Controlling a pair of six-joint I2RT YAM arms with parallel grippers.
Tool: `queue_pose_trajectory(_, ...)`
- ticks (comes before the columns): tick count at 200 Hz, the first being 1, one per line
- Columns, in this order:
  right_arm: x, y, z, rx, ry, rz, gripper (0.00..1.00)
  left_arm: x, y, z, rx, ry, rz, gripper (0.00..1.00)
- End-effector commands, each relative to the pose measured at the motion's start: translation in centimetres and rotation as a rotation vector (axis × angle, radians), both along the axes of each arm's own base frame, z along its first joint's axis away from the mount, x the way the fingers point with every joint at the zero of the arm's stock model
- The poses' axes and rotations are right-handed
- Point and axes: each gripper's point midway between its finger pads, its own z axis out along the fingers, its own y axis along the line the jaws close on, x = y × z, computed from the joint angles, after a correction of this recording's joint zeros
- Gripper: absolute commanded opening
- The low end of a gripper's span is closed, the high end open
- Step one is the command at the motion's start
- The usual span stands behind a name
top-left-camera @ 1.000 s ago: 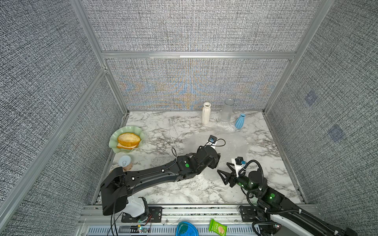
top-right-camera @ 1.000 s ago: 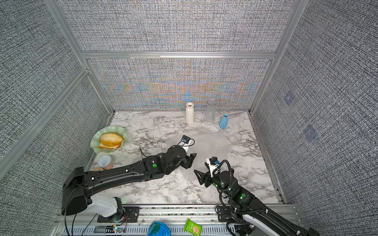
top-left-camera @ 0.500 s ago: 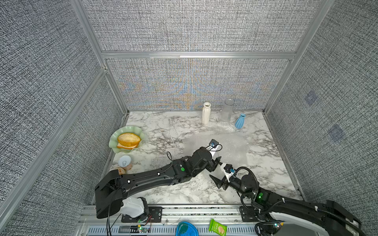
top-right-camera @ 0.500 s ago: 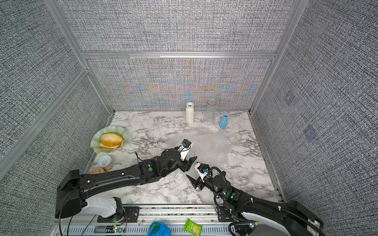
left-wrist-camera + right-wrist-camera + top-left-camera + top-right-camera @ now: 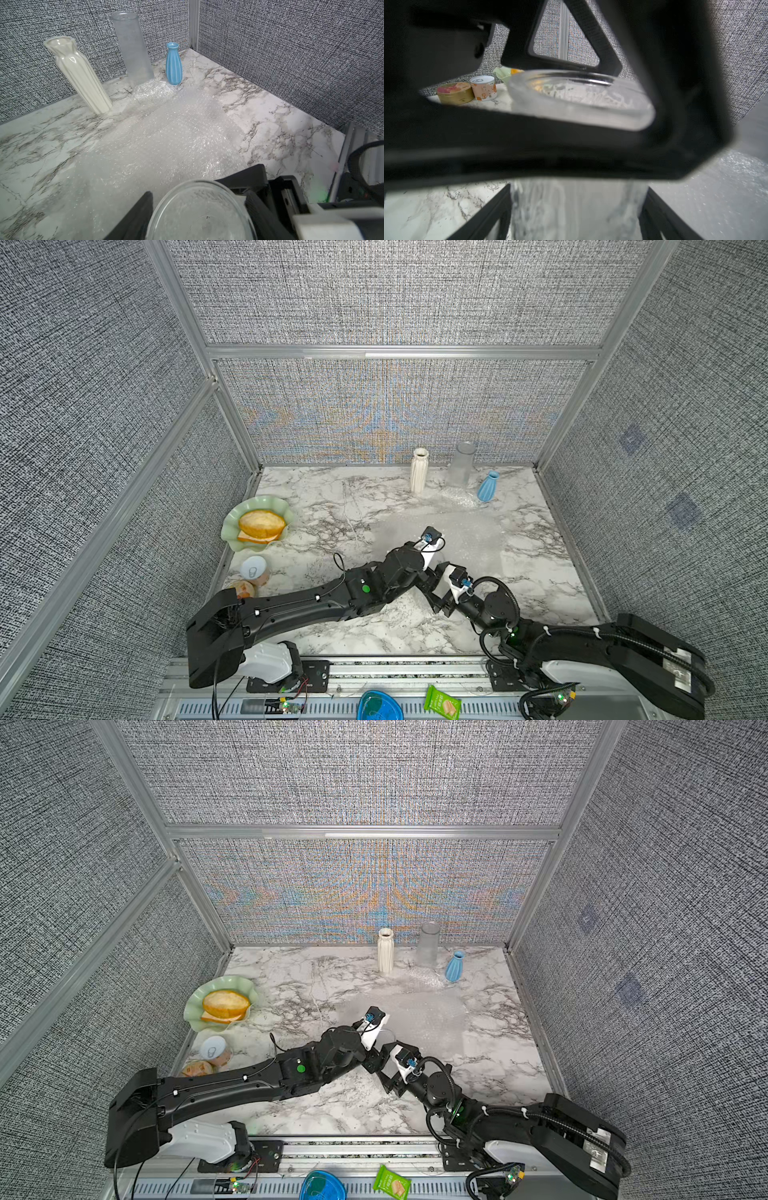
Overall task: Unwrap the vase from the bubble wrap
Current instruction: Pick up the vase from the bubble wrap.
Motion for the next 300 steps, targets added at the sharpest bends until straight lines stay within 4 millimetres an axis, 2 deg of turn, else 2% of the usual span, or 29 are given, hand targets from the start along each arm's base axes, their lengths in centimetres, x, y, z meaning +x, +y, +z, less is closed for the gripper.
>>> queue_pose_trajectory(1, 0.0, 0.4, 3.0, 0.118, -0.067, 0.008, 0.80, -0.1, -0.8, 2.2, -0.099, -0.021, -0.014, 0.60)
queue_pose_trajectory(30, 0.0, 0.0, 3.3, 0.165, -0.091, -0.001, 0.65, 0.0, -0.7, 1.7, -0.107, -0.012, -0.008, 0.63)
queue_pose_trajectory(60, -0.1, 0.0, 3.2, 0.171, -0.085, 0.003, 0.55, 0.0, -0.4, 1.6, -0.117, -0.011, 0.001, 0.66)
queue_pose_trajectory(116, 0.0, -0.1, 3.7, 0.168, -0.092, -0.003, 0.53, 0.0, -0.3, 1.2, -0.140, -0.007, 0.013, 0.73)
queue_pose_trajectory(152, -0.1, -0.1, 3.7, 0.172, -0.093, -0.003, 0.52, 0.2, 0.2, 1.1, -0.184, -0.003, 0.045, 0.75)
queue_pose_trajectory(172, -0.1, -0.1, 3.8, 0.171, -0.092, 0.000, 0.52, 0.3, 0.6, 1.3, -0.204, -0.011, 0.057, 0.72)
queue_pose_trajectory(205, 0.0, 0.1, 3.8, 0.169, -0.090, 0.004, 0.53, 0.3, 0.5, 2.0, -0.222, -0.019, 0.051, 0.62)
queue_pose_trajectory(240, 0.0, 0.1, 3.9, 0.171, -0.089, 0.003, 0.54, 0.1, -0.1, 1.9, -0.226, -0.014, 0.028, 0.53)
queue_pose_trajectory(256, 0.0, 0.2, 4.0, 0.174, -0.085, 0.005, 0.61, 0.0, -0.2, 2.1, -0.232, -0.015, 0.022, 0.51)
queue_pose_trajectory(275, 0.0, 0.2, 4.2, 0.168, -0.071, 0.004, 0.75, 0.2, 0.0, 2.7, -0.240, -0.023, 0.031, 0.47)
queue_pose_trajectory(300, -0.1, -0.1, 5.0, 0.172, -0.058, -0.001, 0.80, 0.6, 0.1, 3.6, -0.233, -0.020, 0.032, 0.47)
